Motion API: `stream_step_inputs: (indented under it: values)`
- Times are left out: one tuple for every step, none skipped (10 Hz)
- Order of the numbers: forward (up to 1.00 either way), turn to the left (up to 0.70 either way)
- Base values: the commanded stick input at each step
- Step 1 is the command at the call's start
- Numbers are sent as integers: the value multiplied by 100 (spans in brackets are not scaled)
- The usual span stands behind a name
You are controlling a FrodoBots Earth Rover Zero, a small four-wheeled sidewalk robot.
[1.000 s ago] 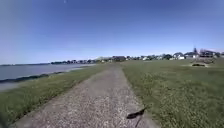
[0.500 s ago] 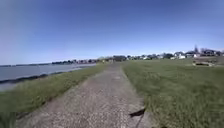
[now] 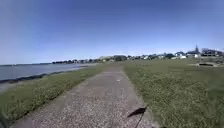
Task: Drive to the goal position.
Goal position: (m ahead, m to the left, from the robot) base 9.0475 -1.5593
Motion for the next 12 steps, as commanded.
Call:
stream_step_inputs:
  values:
    - [70,0]
    - [70,0]
    - [70,0]
    - [70,0]
    - [70,0]
    - [70,0]
    - [70,0]
    - [70,0]
    - [70,0]
    - [70,0]
    - [70,0]
    - [70,0]
